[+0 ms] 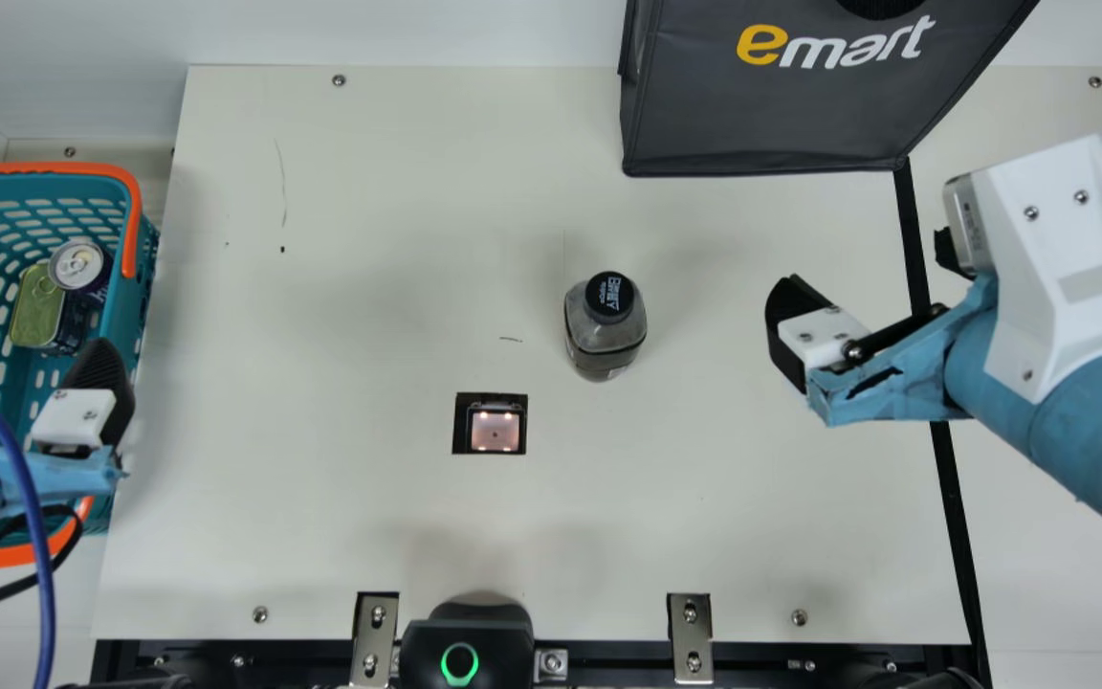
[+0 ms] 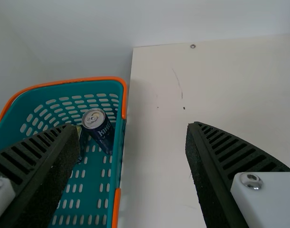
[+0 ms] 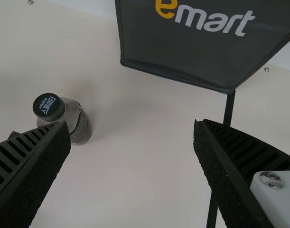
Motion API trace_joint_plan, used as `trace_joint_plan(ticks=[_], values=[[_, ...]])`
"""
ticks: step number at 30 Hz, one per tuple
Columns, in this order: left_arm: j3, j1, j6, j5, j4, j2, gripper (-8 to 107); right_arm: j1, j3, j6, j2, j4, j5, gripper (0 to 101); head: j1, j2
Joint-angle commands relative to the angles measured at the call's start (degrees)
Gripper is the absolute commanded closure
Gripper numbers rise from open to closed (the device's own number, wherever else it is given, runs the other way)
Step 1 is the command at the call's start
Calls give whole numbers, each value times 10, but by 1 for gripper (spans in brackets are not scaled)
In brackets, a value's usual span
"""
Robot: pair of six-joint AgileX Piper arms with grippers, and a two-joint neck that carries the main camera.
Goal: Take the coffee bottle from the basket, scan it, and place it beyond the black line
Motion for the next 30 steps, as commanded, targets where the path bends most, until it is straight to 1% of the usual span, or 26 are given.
trace_joint_plan(ticks=[1,30], values=[[0,0,0,0,0,0,9,3,0,-2,4,2,-1,10,-16,2],[0,0,0,0,0,0,9,21,-6,-51,64,49,-28,10,-16,2]])
